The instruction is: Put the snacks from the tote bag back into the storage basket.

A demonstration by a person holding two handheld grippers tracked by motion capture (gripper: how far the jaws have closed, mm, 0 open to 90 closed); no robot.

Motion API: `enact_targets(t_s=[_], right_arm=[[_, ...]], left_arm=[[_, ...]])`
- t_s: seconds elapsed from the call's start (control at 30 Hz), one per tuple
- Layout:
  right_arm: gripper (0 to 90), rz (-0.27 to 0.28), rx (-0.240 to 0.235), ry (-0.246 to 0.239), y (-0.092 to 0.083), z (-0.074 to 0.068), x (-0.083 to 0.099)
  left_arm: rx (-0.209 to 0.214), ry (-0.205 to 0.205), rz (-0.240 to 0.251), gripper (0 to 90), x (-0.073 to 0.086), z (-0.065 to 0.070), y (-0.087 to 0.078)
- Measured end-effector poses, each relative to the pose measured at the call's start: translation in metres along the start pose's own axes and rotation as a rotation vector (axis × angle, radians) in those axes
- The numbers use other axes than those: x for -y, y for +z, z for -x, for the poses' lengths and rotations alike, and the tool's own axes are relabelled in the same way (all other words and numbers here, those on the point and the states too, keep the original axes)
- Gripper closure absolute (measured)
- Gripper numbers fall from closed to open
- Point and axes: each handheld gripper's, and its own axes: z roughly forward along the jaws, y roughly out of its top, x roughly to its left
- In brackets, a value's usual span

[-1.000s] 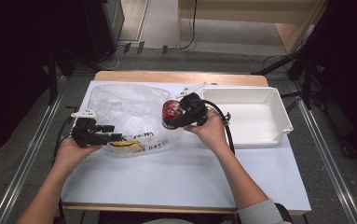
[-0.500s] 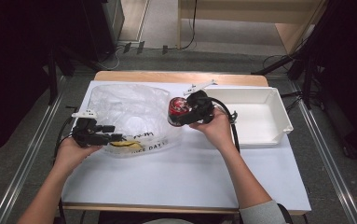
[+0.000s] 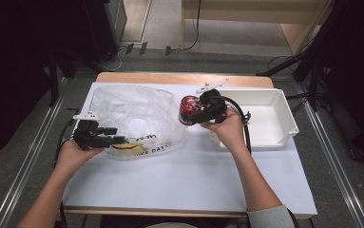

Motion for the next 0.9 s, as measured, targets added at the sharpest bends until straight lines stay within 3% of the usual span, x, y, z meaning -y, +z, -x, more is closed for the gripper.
enact_targets(t_s=[0.9], right_arm=[[26.2,0.030,0.071,0.049,-0.034,0.030,0.011]], left_arm=[[-0.003,0.002,-0.003,40.4,0.000,0.000,0.000]])
